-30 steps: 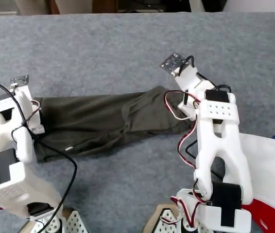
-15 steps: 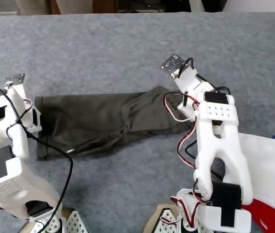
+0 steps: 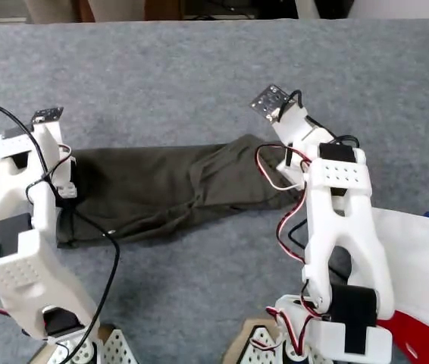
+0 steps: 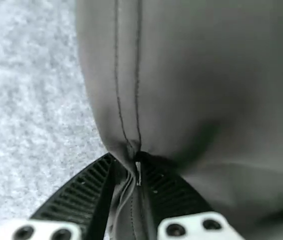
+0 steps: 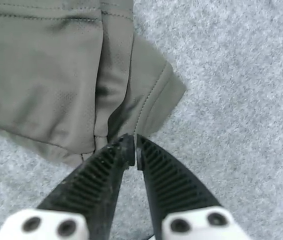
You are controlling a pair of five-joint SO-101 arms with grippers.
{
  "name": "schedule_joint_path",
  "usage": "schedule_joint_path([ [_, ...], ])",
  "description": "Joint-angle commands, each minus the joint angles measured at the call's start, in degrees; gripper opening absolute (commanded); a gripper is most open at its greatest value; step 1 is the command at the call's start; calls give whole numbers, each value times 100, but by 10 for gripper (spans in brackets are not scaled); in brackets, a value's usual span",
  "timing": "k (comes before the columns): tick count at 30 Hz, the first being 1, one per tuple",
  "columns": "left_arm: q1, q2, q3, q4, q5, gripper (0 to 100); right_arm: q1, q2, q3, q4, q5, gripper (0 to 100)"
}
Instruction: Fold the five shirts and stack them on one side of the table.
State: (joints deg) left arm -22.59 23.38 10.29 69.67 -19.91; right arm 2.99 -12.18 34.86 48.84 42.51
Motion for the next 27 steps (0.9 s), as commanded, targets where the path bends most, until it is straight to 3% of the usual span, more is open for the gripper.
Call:
schedule_joint_path([
  [1, -149, 207, -396, 0, 352, 19, -40, -251, -4, -149, -70, 23],
  [12, -923, 145, -2505, 1398, 536, 19, 4, -295, -435, -123, -79, 23],
  [19, -1266, 154, -3455, 2040, 105, 19, -4, -295, -1156, 114, -316, 23],
  [23, -932, 127, -3684, 2479, 141, 19, 4, -295, -1209, 105, -299, 23],
  [27, -114, 145, -4035, 3130, 527, 19, 163, -242, -1165, -97, -264, 23],
])
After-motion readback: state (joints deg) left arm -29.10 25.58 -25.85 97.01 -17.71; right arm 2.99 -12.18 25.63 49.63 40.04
